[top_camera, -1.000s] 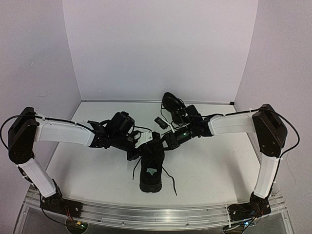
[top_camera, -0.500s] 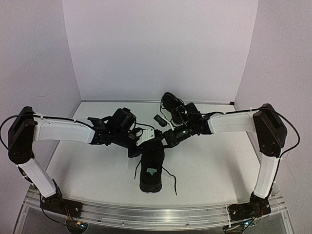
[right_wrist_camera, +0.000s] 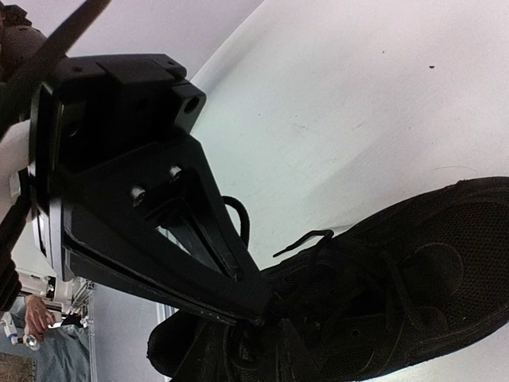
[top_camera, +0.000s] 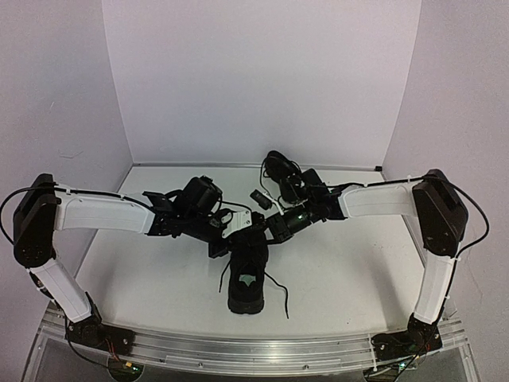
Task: Tie the shoes
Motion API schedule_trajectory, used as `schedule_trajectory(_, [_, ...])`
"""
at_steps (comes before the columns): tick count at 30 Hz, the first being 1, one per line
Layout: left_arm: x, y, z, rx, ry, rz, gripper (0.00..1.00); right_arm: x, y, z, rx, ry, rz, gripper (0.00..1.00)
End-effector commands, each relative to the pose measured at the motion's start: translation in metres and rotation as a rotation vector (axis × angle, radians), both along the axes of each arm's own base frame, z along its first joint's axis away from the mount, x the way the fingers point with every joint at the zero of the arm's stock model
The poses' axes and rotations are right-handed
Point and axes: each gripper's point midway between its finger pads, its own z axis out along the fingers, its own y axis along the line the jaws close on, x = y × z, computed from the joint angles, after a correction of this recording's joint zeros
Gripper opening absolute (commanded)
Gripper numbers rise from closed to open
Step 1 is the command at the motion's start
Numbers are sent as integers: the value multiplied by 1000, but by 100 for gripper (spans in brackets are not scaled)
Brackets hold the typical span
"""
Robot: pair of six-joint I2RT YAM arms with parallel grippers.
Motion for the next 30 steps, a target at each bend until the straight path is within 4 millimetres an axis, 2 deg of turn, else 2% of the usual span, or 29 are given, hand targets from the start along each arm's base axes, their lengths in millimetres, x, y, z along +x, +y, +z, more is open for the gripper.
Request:
schedule_trajectory(1, [5, -9, 22, -42, -42, -6, 0, 2, 7, 3, 8, -32, 17, 11])
schedule_trajectory(7, [3, -6, 21, -48, -32, 2, 2, 3, 6, 1, -6, -38, 7, 2])
schedule_trajectory(15, [0, 10, 18, -39, -21, 48, 28, 1, 5, 2, -6, -37, 8, 0])
schedule_trajectory(19, [1, 20, 19, -35, -16, 59, 37, 1, 5, 1, -8, -35, 7, 0])
schedule_trajectory(24, [5, 25, 16, -9, -24, 64, 38, 1, 5, 1, -7, -30, 11, 0])
schedule_trajectory(30, [5, 28, 2, 48, -5, 52, 33, 1, 5, 3, -3, -35, 11, 0])
